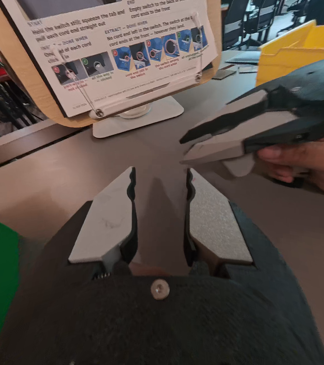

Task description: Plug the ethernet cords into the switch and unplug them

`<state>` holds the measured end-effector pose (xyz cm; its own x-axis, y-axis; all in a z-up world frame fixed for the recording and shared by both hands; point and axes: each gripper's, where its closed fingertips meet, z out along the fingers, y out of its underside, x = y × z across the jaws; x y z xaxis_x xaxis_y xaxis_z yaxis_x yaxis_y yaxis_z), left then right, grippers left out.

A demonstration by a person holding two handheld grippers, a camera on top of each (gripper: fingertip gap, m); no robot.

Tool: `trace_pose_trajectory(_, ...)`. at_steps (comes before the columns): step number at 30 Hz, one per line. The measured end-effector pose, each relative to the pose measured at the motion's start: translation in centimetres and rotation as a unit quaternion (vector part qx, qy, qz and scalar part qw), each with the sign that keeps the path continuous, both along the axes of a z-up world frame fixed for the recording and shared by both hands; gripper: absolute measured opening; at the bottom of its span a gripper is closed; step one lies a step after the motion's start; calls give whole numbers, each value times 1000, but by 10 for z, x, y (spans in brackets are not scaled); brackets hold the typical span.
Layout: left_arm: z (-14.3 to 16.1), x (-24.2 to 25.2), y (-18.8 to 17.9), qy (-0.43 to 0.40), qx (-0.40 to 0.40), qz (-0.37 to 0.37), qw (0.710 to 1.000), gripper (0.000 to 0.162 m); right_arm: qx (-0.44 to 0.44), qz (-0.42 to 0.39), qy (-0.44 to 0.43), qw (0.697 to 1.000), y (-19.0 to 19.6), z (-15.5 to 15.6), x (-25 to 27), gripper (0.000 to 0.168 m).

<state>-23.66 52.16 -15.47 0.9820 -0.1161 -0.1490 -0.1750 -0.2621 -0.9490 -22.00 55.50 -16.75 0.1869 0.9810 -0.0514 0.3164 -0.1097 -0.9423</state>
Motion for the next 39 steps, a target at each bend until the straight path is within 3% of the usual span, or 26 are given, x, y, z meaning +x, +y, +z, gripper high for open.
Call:
trace_pose_trajectory(4, 28, 38, -40, 13, -14, -55, 998, 57, 5, 4, 0, 1000, -1, 1, 0, 35)
trace_pose_trajectory(8, 100, 40, -77, 33, 0, -94, 995, 58, -5, 14, 3, 1000, -3, 1, -1, 34)
trace_pose_trajectory(10, 150, 9, -83, 56, 34, -69, 995, 55, -3, 18, 2, 1000, -4, 1, -1, 34)
trace_pose_trajectory(12, 195, -55, -76, 113, 58, 13, 992, 50, 2, 21, 2, 1000, -6, 1, -2, 34)
trace_pose_trajectory(14, 212, -128, -66, 157, 26, 90, 983, 56, 7, 24, -1, 1000, -8, 1, -3, 34)
trace_pose_trajectory(16, 188, -193, -60, 156, -77, 129, 976, 66, 12, 25, -4, 1000, -9, 0, -3, 34)
trace_pose_trajectory(18, 159, -248, -60, 135, -137, 168, 967, 65, 14, 24, -5, 1000, -8, 0, -3, 34)
trace_pose_trajectory(21, 117, -279, -63, 91, -175, 147, 969, 65, 10, 22, -1, 1000, -7, 1, -2, 34)
trace_pose_trajectory(23, 105, -275, -62, 45, -171, 108, 978, 65, 3, 22, 3, 1000, -6, 1, -1, 34)
trace_pose_trajectory(26, 110, -264, -59, -40, -144, 49, 988, 68, -7, 23, 5, 1000, -5, 1, -2, 34)
trace_pose_trajectory(28, 119, -263, -63, -71, -118, 25, 990, 60, -10, 24, 4, 1000, -4, 1, -2, 34)
trace_pose_trajectory(32, 104, -266, -74, -26, -147, 9, 989, 57, -9, 26, 3, 1000, -5, 0, -3, 34)
trace_pose_trajectory(35, 105, -261, -69, -5, -127, 0, 992, 47, -10, 28, -1, 1000, -5, -1, -4, 35)
trace_pose_trajectory(39, 124, -256, -69, -92, -82, -35, 992, 46, -9, 22, 10, 1000, -3, 3, -1, 35)
